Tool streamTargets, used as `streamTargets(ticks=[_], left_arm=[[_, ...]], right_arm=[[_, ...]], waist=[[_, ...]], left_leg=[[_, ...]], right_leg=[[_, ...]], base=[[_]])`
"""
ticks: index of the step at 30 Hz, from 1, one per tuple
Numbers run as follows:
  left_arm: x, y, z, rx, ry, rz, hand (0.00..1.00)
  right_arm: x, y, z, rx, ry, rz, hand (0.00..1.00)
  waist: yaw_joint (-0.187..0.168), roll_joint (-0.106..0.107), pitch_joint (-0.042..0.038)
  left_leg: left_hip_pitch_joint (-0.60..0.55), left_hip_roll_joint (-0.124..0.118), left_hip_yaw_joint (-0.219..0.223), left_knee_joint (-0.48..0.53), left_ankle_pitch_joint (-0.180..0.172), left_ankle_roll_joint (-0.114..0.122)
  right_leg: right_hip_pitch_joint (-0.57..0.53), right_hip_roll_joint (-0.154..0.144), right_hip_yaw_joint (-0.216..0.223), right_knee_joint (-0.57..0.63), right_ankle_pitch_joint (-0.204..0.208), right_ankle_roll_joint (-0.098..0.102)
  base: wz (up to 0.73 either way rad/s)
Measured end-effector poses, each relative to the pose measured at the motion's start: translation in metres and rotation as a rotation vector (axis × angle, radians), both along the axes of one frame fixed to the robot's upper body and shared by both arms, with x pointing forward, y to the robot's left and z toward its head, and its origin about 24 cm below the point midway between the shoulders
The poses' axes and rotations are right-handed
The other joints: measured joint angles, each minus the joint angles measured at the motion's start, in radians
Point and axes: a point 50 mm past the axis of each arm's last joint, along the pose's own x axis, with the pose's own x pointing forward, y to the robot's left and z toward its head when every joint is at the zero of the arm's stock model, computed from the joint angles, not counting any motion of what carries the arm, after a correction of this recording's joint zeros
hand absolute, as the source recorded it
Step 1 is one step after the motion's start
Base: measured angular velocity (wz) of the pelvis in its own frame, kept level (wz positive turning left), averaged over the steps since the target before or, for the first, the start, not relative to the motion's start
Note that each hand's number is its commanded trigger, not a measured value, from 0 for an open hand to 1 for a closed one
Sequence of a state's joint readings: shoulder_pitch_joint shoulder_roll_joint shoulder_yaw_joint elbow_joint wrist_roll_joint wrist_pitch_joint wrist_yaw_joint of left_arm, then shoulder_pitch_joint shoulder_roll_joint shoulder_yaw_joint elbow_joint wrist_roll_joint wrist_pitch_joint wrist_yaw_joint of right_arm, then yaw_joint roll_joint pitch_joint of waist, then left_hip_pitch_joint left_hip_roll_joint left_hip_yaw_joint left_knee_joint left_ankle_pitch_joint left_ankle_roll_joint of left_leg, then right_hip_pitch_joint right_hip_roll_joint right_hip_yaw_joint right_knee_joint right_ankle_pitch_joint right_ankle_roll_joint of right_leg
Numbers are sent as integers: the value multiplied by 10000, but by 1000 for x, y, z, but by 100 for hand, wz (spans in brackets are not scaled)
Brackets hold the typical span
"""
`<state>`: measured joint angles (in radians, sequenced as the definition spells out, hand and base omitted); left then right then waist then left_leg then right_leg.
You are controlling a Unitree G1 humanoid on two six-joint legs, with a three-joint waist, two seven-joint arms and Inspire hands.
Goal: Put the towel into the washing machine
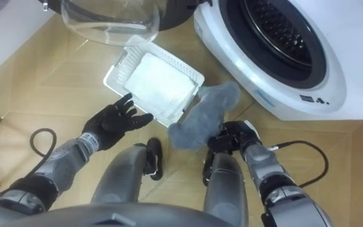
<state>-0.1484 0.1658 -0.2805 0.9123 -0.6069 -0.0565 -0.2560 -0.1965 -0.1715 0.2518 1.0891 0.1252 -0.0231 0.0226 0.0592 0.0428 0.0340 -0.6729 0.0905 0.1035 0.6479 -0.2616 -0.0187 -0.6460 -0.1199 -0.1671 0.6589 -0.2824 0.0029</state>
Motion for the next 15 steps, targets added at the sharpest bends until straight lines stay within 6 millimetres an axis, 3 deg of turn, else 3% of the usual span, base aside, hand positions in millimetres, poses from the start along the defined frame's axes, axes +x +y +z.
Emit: streamTargets(ticks=[5,15], left_arm=[[-1,-2,-1,1407,-197,-487,0],[-11,0,-7,2472,-140,-698,0]], right_arm=[[12,-2,7,352,-504,-1055,100],[25,-2,18,-80,-1460,-1904,100]], waist=[[-19,-9,6],[-50,-75,47]], left_leg=[[33,-3,49,-1,13,11],[21,-16,101,-88,27,13]], right_leg=[[-17,-10,42,35,0,-2],[-44,-21,67,-23,-9,11]], base=[[0],[0]])
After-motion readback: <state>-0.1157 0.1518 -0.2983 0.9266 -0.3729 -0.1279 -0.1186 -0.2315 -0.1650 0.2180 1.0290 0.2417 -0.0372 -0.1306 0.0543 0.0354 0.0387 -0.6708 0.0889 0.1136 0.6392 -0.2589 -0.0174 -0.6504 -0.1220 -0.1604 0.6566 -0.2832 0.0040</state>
